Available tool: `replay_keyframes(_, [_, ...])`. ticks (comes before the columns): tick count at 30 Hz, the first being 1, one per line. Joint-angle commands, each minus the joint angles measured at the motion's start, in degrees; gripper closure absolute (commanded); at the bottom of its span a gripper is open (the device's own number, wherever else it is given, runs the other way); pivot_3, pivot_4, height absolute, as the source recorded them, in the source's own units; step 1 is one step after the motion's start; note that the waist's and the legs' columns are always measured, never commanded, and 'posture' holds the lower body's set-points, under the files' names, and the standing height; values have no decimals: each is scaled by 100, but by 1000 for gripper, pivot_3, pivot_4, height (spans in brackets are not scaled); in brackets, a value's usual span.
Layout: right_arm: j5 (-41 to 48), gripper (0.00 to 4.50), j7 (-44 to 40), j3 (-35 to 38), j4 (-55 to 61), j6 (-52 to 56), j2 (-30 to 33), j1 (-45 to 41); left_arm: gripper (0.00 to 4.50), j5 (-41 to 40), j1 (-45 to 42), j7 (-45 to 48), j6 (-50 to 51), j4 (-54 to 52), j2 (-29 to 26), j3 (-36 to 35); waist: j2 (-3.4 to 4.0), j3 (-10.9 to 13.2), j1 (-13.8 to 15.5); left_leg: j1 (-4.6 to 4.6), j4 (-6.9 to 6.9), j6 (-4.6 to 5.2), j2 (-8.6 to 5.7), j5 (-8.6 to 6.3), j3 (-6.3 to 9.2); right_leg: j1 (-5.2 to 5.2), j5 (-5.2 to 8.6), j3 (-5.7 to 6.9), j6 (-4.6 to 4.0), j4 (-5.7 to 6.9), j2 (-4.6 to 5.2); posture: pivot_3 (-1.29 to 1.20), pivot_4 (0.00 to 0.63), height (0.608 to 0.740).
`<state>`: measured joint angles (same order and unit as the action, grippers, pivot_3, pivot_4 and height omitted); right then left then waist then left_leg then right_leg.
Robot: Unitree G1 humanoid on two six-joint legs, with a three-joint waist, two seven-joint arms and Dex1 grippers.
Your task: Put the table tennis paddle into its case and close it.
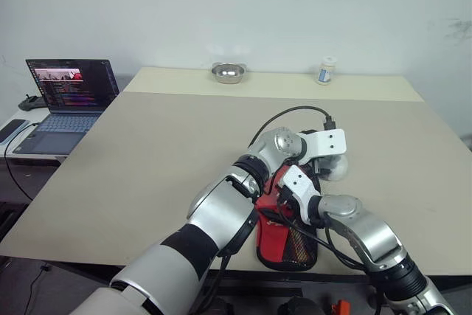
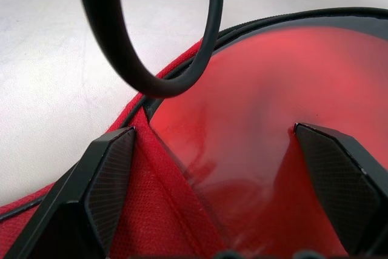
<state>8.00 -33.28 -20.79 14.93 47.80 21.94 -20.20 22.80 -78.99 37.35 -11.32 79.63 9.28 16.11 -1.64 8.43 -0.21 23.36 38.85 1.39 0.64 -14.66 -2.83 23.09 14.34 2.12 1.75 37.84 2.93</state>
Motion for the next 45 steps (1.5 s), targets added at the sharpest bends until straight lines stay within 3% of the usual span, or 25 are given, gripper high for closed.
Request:
replay_keyframes(1, [-73, 0, -40, -281, -846, 382, 29, 260, 34, -353, -121, -408, 161, -219, 32, -410, -1, 0, -1, -3, 0, 0, 1, 0, 0, -2, 0, 0, 0, 1, 1, 0, 150, 740])
replay_keyframes(10, [127, 0, 91, 74, -17, 744, -40, 203, 34, -886, -400, -742, 127, -347, -1082, -1157, -4, 12, -14, -23, -8, -2, 4, 0, -1, -18, 1, 2, 1, 1, 3, 0, 150, 740])
replay_keyframes(12, [190, 0, 126, 145, 257, 864, -40, 224, 34, -1012, -339, -580, 178, -374, -1357, -1299, -4, 12, 3, -19, -12, -3, 0, -1, -1, -17, 0, 4, 1, 0, 8, 0, 150, 740])
replay_keyframes(16, [380, 0, 206, 369, 989, 1193, -10, 272, 34, -1552, -45, 590, 453, -506, -1746, -1681, -4, 13, 25, 44, -8, -5, -9, -2, 3, 34, -10, 8, -17, -2, 10, 0, 150, 740])
replay_keyframes(21, [1192, 0, -47, 1176, 2429, 2071, 253, 96, 34, -1957, 591, 2456, 435, -1019, -1822, -1649, 4, 61, 51, 70, -5, -3, -21, -3, 7, 43, -12, 15, -21, -17, 9, 0, 150, 740])
replay_keyframes(30, [2328, 0, -432, 2582, 3331, 2903, 1104, -317, 34, -2070, 1605, 3570, 417, -2191, -1713, -1197, 3, 109, 28, 81, -2, 0, -9, -4, 38, 51, -13, 16, -25, -8, 11, 0, 150, 740])
replay_keyframes(37, [2259, 0, -262, 3435, 3055, 2630, 1920, 112, 34, -2001, 2405, 3612, -90, -2517, -1510, -736, 0, 111, 51, 85, 0, 0, -16, -4, 37, 48, -13, 12, -25, -13, 17, 0, 150, 740])
replay_keyframes(45, [1609, 0, 487, 3120, 1956, 1818, 1836, -53, 34, -1648, 2580, 2979, -636, -1836, -1356, -390, 0, 109, 61, 81, 4, 2, -15, -3, 36, 46, -13, 11, -24, -10, 13, 0, 150, 740])
